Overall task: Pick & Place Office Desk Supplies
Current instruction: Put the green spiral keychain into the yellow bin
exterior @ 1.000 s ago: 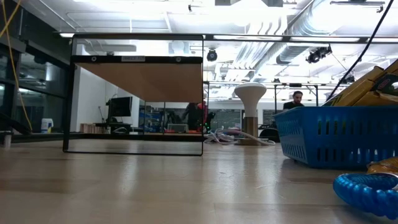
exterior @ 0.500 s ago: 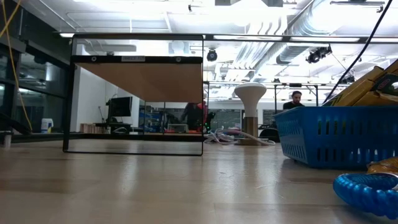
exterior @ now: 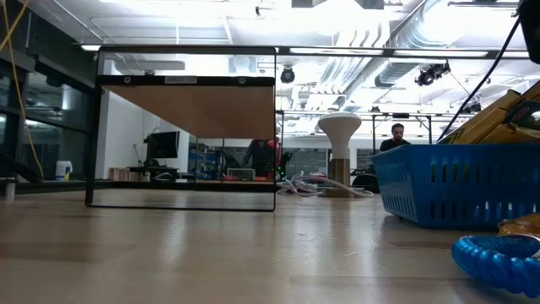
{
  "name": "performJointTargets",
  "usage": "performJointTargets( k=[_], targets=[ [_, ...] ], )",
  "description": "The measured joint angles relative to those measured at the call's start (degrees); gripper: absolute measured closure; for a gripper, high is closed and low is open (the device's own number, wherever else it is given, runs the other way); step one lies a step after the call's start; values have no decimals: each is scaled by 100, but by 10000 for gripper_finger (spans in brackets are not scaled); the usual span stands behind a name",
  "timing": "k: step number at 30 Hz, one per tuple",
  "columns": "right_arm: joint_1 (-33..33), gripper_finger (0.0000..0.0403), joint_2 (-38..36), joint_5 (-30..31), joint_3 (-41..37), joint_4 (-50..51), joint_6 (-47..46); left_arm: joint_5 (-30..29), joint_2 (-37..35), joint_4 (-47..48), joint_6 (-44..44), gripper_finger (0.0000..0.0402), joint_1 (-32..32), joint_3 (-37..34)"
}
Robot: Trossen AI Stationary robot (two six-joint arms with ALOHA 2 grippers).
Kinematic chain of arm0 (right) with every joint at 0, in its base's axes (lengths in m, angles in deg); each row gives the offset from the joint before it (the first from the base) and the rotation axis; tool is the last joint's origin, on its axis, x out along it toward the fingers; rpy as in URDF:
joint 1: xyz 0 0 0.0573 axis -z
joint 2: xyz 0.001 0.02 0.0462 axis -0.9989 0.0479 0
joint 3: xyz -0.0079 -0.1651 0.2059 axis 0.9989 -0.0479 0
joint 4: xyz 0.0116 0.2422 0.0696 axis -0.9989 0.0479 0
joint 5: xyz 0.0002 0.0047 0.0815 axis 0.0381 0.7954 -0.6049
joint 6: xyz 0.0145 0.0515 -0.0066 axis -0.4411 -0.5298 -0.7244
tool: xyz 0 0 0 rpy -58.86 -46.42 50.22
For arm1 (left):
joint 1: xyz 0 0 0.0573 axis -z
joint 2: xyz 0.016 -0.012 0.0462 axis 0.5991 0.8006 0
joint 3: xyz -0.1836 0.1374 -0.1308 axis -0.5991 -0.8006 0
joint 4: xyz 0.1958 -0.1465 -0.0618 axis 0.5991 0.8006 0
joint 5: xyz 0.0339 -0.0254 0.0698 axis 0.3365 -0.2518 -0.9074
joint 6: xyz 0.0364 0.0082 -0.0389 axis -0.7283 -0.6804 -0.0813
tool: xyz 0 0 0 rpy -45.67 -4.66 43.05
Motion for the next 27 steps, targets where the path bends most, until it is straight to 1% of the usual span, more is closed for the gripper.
performJointTargets(
  k=[3,8,12,27],
  targets=[
    [-29,290,70,-64,17,78,70,0,-1,0,0,325,0,0],
    [-108,290,579,-205,332,575,543,0,-1,0,0,325,0,1],
    [-103,290,828,-290,546,842,557,0,0,0,0,325,0,-1],
    [-173,290,848,-176,579,618,492,0,1,-2,0,325,0,-1]
  ],
)
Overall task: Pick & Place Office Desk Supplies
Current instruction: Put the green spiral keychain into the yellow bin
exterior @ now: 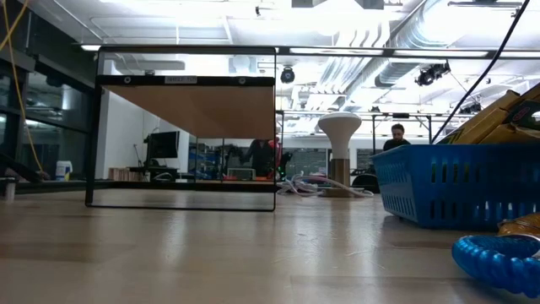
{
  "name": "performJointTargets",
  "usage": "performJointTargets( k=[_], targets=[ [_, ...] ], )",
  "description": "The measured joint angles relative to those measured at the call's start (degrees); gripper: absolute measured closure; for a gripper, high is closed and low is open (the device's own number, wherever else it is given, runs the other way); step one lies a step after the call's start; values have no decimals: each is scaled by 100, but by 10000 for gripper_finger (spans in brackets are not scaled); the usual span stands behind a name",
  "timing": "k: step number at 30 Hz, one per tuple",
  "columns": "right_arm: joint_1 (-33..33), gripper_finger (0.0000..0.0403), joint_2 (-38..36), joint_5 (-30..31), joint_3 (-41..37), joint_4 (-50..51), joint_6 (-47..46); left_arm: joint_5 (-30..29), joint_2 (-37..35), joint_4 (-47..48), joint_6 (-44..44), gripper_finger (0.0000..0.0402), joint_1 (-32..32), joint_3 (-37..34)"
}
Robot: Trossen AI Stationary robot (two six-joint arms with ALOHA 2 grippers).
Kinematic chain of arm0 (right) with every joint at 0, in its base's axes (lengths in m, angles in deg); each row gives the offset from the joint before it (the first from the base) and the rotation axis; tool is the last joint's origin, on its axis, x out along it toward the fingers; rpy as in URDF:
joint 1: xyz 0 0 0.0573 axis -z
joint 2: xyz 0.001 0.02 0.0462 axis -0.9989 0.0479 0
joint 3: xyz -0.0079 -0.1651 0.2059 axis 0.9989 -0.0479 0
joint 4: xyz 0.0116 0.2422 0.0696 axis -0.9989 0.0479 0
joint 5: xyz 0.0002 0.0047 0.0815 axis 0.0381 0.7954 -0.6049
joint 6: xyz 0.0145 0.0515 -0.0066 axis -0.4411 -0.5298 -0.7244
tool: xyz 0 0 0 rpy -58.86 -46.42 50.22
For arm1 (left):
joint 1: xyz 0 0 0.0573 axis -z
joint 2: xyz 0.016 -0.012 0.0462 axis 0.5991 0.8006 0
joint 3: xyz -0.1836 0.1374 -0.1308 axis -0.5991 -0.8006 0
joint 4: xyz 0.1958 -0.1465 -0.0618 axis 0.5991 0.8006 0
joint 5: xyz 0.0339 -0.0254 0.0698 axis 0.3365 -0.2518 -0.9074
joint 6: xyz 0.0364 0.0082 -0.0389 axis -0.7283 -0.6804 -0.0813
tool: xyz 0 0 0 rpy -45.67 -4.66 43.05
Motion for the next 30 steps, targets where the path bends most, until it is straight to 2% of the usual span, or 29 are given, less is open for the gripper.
performJointTargets(
  k=[21,25,30],
  targets=[
    [31,291,181,-169,-7,-76,-239,0,0,0,0,325,0,0],
    [52,311,181,-251,-7,-80,-240,0,0,1,0,325,0,1],
    [83,361,181,-283,-7,-78,-238,0,-1,2,0,325,0,1]
  ],
)
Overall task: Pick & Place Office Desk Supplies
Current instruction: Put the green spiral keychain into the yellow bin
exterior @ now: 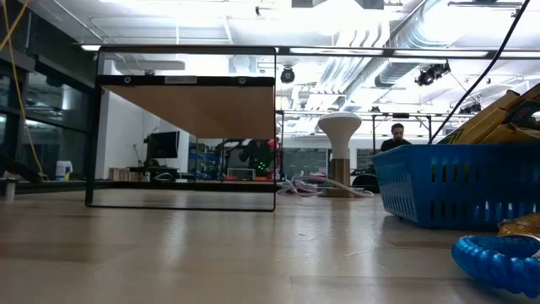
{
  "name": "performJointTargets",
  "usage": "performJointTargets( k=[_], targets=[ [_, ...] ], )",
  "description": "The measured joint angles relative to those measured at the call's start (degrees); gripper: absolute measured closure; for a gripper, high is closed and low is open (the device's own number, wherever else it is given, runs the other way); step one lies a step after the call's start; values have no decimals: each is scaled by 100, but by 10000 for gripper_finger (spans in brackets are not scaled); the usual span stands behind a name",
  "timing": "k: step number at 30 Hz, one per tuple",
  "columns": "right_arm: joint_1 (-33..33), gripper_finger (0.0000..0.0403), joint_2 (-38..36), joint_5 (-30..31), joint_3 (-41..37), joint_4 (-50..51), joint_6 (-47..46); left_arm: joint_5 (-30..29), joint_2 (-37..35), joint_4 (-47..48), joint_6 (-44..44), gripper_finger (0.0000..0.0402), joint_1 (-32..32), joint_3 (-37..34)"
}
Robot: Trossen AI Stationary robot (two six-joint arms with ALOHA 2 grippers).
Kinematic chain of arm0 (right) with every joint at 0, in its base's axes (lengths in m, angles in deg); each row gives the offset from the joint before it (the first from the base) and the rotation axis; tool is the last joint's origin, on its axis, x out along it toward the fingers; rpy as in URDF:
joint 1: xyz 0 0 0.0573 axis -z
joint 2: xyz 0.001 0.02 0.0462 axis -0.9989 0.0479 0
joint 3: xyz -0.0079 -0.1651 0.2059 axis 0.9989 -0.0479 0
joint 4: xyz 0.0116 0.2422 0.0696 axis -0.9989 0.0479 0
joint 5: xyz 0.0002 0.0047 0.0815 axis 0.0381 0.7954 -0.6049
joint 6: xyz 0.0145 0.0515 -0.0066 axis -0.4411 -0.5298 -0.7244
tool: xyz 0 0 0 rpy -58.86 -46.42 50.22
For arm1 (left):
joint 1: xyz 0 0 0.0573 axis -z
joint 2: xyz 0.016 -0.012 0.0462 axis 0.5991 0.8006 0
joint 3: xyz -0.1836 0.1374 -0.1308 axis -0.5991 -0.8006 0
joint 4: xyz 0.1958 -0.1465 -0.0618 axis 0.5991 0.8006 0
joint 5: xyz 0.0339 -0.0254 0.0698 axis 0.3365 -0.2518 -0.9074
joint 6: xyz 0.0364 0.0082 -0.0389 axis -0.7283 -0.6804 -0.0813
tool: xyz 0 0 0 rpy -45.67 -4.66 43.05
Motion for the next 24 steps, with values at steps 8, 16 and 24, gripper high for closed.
performJointTargets(
  k=[8,16,24],
  targets=[
    [0,387,-4,24,0,-2,61,0,1,0,0,325,0,-1],
    [2,390,-66,29,0,40,63,0,1,0,0,325,0,1],
    [0,395,-875,592,0,95,129,0,1,-2,0,325,0,-1]
  ],
)
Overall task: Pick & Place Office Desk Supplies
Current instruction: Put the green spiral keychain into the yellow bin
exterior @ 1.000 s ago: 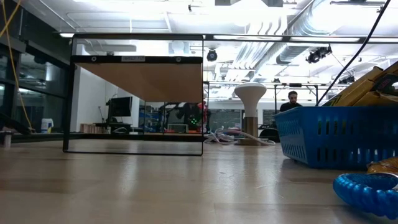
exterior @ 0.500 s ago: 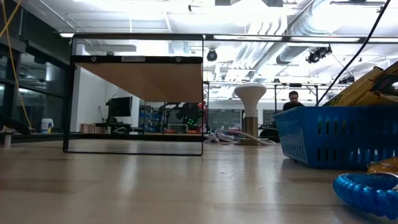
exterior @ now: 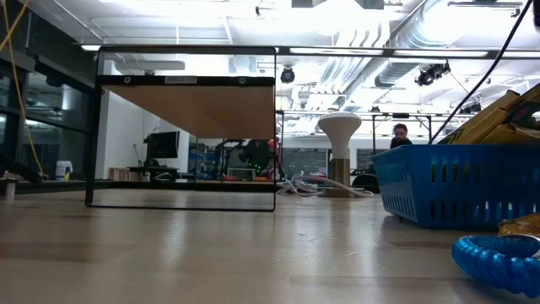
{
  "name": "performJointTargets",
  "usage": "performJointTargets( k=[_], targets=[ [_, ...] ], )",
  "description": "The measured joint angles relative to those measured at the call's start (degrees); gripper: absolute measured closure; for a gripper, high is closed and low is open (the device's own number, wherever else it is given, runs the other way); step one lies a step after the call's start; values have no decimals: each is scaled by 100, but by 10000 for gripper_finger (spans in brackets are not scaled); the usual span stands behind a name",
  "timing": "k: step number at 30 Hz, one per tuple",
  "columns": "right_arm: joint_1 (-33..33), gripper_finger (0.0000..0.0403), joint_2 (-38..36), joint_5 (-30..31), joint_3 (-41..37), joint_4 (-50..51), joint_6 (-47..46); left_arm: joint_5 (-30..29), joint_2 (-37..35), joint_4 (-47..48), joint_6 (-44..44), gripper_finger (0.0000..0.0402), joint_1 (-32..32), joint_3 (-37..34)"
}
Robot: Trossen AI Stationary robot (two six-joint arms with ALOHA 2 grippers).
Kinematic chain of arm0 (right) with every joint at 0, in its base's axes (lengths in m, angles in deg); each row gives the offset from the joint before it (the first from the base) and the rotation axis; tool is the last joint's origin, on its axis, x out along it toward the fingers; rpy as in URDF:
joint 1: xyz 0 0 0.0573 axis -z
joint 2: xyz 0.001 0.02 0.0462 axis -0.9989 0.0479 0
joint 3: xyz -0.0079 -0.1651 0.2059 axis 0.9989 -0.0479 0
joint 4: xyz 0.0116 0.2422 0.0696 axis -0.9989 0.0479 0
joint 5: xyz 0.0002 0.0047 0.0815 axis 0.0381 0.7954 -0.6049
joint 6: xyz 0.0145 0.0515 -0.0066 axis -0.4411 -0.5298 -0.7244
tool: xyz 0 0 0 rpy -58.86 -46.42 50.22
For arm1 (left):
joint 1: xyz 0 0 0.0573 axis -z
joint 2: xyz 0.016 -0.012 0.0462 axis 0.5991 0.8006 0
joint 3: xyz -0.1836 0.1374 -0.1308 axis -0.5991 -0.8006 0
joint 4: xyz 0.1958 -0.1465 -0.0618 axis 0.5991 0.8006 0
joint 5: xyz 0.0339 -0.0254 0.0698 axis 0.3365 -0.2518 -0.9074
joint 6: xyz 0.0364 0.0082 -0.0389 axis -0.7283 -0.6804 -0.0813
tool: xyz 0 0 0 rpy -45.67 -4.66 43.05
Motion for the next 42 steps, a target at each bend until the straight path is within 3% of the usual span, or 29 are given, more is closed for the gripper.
performJointTargets(
  k=[6,12,23,29,35,42],
  targets=[
    [1,396,-593,398,2,45,-21,0,0,1,0,325,0,1],
    [-53,397,-694,486,2,435,-337,0,0,2,0,325,0,0],
    [-563,398,-793,490,2,1576,-2539,0,0,2,0,325,0,2],
    [-962,398,-1173,471,2,2313,-4189,0,0,0,0,325,0,0],
    [-1352,399,-1317,16,2,2933,-5636,0,0,1,0,325,0,1],
    [-1660,399,-1313,-145,2,3107,-6443,0,0,1,0,325,0,0]
  ],
)
